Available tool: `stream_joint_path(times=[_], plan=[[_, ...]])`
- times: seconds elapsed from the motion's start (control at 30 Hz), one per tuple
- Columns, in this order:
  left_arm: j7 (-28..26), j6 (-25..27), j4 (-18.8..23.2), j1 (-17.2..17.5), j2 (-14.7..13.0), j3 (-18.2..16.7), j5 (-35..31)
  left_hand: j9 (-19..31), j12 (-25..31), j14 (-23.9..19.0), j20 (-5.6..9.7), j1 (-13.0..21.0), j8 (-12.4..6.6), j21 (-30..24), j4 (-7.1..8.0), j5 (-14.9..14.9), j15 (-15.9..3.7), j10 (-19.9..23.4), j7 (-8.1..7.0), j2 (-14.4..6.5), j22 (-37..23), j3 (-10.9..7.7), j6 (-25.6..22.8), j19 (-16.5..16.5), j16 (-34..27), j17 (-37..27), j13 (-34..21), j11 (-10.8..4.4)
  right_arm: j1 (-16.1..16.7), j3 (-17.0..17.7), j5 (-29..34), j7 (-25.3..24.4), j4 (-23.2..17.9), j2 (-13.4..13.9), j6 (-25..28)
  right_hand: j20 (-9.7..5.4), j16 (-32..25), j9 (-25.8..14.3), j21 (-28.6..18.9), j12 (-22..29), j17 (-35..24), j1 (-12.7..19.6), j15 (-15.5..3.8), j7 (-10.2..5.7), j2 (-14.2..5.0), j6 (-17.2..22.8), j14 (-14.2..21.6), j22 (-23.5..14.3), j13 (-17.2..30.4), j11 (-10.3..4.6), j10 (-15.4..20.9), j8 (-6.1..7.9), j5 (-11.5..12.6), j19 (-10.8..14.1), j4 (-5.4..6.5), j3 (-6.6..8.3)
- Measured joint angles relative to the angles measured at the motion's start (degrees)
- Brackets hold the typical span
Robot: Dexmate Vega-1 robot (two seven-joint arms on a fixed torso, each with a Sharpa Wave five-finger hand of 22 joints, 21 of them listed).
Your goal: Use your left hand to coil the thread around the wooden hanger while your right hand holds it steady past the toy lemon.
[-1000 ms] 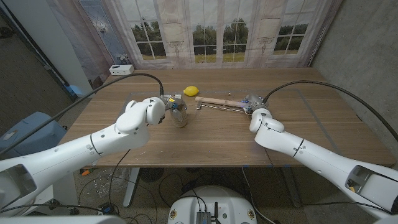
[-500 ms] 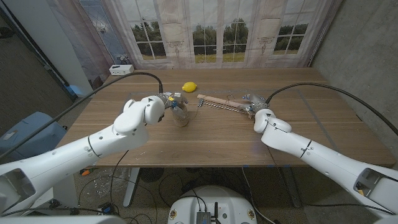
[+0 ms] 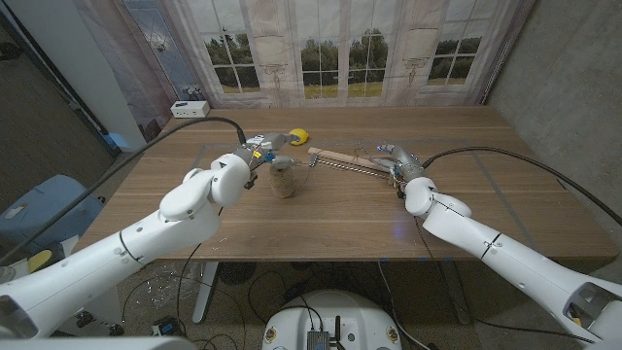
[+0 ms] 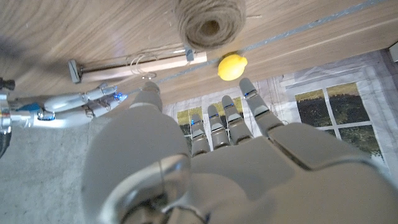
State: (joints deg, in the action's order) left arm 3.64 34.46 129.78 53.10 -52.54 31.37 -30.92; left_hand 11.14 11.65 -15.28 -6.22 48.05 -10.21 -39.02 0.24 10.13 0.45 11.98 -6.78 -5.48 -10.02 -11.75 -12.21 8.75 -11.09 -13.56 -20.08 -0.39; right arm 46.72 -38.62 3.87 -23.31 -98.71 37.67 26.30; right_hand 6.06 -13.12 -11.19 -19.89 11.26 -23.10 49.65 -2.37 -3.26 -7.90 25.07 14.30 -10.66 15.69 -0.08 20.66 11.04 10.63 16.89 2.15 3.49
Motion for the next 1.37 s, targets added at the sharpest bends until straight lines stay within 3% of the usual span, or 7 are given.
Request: stream_joint_path(times=[0.3, 0.5, 0.63, 0.67, 0.7, 1.0, 1.37], plan=[[-13.71, -13.06, -3.70, 6.34, 2.61, -7.29, 9.33, -0.35, -0.22, 2.47, 1.02, -3.65, 0.00, 1.32, 1.52, 0.00, -0.22, -1.72, -0.87, -0.37, 0.10, 0.80, 2.55, -1.02, 0.03, 0.76, 0.95, 0.91, 2.85, 4.51, -5.32, -0.42, 5.45, -1.84, -17.55, -0.21, 0.22, 0.28, 0.62, 0.00, 0.53, -2.24, 0.32, 0.31, 0.72, -0.31, -0.31, 0.00, -0.53, 0.18, -1.24, 0.00, -0.26, -0.21, 0.55, -0.55], [-19.10, -22.91, -7.96, 8.49, 4.41, -10.94, 15.37, -0.49, -0.44, 3.61, 2.59, -4.76, 0.00, 1.75, 1.91, 0.00, -0.74, -2.03, -0.99, -0.45, 0.16, 1.19, 3.04, -1.06, 0.29, 1.19, 1.48, 1.23, 4.37, 6.80, -8.47, 0.86, 8.22, -3.27, -29.55, 0.62, 0.44, 0.28, 1.05, 0.00, 0.97, -3.41, 0.62, 0.30, 1.30, -0.31, -0.62, 0.00, -0.80, 0.29, -1.76, 0.00, -0.26, -1.05, 1.03, -1.03], [-19.87, -25.03, -11.45, 9.03, 5.47, -12.68, 16.61, -0.49, -0.44, 3.61, 2.77, -5.14, 0.00, 1.75, 1.91, 0.32, -0.75, -2.01, -0.98, -0.36, 0.16, 1.19, 3.02, -0.88, 0.29, 1.32, 1.74, 1.25, 4.65, 7.19, -10.07, 1.56, 8.57, -3.57, -34.74, 0.81, 0.44, 0.28, 1.49, 0.00, 1.06, -3.74, 0.62, 0.30, 1.63, -0.31, -0.62, 0.28, -1.06, 0.29, -1.75, 0.00, -0.26, -1.25, 1.26, -1.26], [-21.04, -30.33, -12.62, 9.04, 5.76, -13.16, 19.81, -0.49, -0.44, 3.61, 2.91, -5.14, 0.00, 1.78, 1.91, 0.33, -0.75, -1.90, -0.89, -0.36, 0.16, 1.19, 2.93, -0.74, 0.29, 1.35, 1.75, 1.36, 5.41, 7.98, -10.44, 1.68, 9.08, -4.31, -35.89, 1.03, 0.44, 0.28, 1.49, 0.00, 1.24, -4.07, 0.62, 0.30, 1.48, -0.31, -0.62, 0.28, -1.06, 0.29, -1.75, 0.00, -0.26, -1.46, 1.26, -1.26], [-21.04, -30.33, -12.92, 9.04, 5.85, -13.27, 19.81, -0.49, -0.44, 3.61, 3.01, -5.14, 0.00, 1.79, 1.91, 0.32, -0.75, -1.81, -0.77, -0.36, 0.16, 1.19, 2.80, -0.64, 0.29, 1.53, 1.75, 1.44, 5.81, 8.38, -10.86, 1.77, 9.16, -4.70, -37.16, 1.11, 0.44, 0.28, 1.49, 0.00, 1.31, -4.44, 0.62, 0.30, 1.73, -0.31, -0.62, 0.28, -1.07, 0.29, -1.75, 0.00, -0.26, -1.55, 1.26, -1.26], [-19.10, -49.31, -25.32, 6.75, 8.32, -15.52, 31.19, -0.56, -0.19, 3.58, 3.38, -5.68, -0.39, 1.81, 1.90, 0.32, -0.77, -1.50, 0.04, -0.44, 0.15, 1.19, 1.99, -0.26, 0.29, 1.85, 2.27, 1.74, 9.14, 10.64, -12.03, 0.21, 6.70, -6.99, -42.13, 1.42, 0.44, 0.28, 1.92, 0.00, 2.10, -5.56, 0.61, 0.90, 2.40, 1.14, -0.60, 0.28, -1.59, 0.38, -0.38, 0.23, -0.26, -1.85, 1.27, -1.74], [-11.34, -63.17, -38.48, 2.77, 10.80, -16.33, 43.26, -0.75, 0.02, 3.18, 3.69, -6.12, -0.60, 2.20, 1.83, 0.69, -0.76, -0.97, 0.55, -0.88, 0.15, 1.12, 1.47, 0.48, 0.04, 2.38, 2.80, 2.26, 14.14, 13.58, -8.49, -7.22, 0.04, -9.62, -40.98, 1.20, 0.44, 0.27, 2.38, 0.66, 2.91, -6.52, 0.32, 1.20, 2.91, 2.89, 0.14, 0.28, -2.12, 0.48, 1.57, 0.85, -0.26, -1.63, 1.43, -1.90]])
